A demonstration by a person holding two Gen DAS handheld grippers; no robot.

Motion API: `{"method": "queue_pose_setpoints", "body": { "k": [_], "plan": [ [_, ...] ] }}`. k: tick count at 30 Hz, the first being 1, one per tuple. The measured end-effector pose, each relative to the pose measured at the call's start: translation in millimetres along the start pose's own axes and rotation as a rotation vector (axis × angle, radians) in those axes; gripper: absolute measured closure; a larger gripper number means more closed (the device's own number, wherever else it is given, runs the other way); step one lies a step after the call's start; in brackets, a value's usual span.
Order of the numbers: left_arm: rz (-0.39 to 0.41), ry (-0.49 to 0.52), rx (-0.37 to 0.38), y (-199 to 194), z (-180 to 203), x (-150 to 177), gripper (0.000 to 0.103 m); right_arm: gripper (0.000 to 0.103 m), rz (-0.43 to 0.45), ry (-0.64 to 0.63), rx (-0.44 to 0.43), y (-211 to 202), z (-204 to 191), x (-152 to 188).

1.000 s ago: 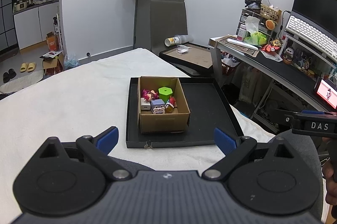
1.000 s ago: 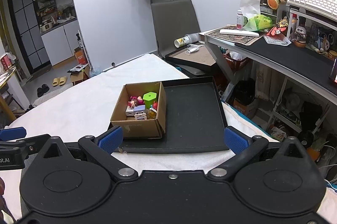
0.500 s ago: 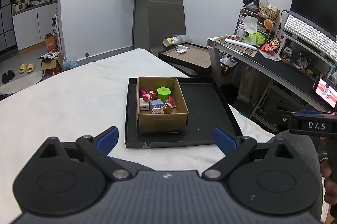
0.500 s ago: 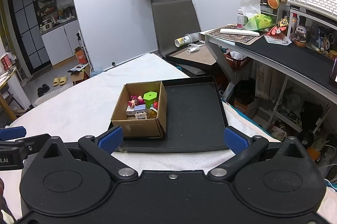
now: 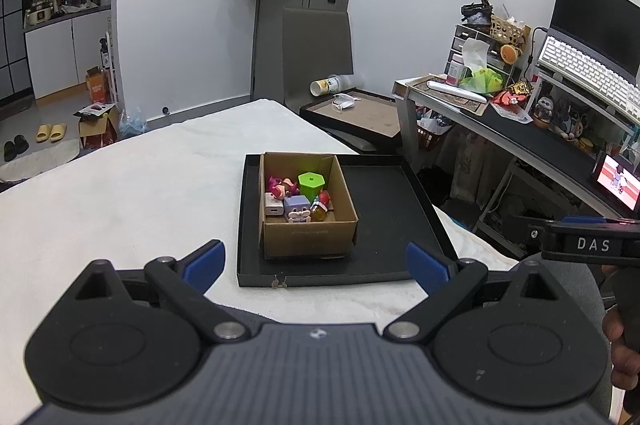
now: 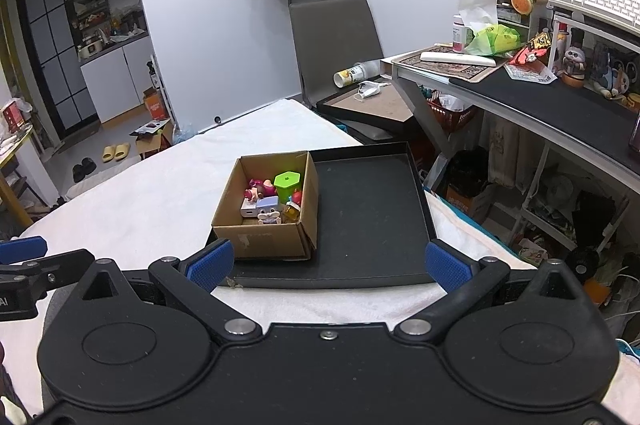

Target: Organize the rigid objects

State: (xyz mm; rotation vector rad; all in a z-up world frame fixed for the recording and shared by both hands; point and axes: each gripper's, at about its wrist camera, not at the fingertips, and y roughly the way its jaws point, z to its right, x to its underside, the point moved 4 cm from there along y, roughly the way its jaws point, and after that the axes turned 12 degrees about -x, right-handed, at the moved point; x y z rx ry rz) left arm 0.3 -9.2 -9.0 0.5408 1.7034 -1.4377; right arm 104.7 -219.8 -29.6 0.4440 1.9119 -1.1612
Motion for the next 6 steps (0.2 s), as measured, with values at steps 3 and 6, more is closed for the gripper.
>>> {"method": "queue_pose_setpoints", "body": {
  "k": [3,6],
  "plan": [
    [0.004,0.003,0.018,-0.9,0.3,-0.1,0.007,0.0,-0.005,-0.001,0.001,1.9,0.0,2.2],
    [0.021,0.007,0.032,-3.3,0.4,0.2,0.007,0.0,-0.011,0.0,0.004,4.8,0.0,3.7]
  ]
}}
